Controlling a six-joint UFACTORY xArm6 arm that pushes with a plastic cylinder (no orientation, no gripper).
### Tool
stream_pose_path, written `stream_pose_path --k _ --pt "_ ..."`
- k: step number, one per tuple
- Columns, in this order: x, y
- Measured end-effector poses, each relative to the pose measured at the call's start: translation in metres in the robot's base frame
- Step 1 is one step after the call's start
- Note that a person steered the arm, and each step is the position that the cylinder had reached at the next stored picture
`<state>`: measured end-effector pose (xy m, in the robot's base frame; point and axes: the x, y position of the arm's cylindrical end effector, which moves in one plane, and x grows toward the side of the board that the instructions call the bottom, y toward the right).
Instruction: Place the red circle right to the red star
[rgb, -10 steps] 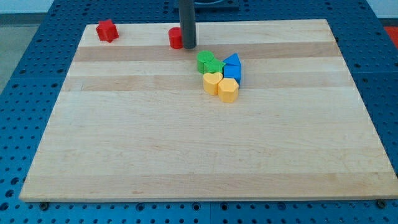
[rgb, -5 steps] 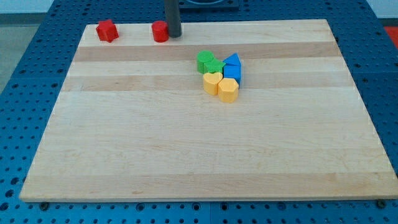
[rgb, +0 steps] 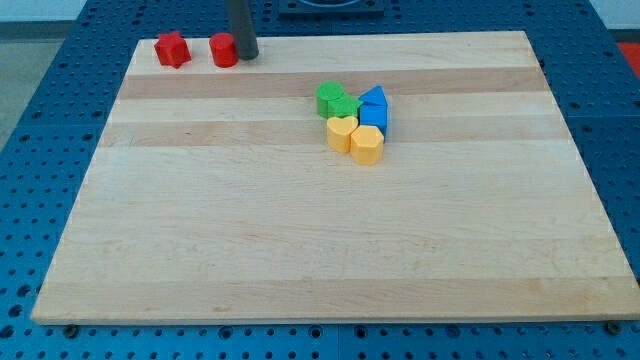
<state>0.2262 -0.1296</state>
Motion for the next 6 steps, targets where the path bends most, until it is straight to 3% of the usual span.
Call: stream_pose_path --k 3,4,6 --pt "-0.003 -0.017" --pt "0.001 0.003" --pt "0.066 0.022"
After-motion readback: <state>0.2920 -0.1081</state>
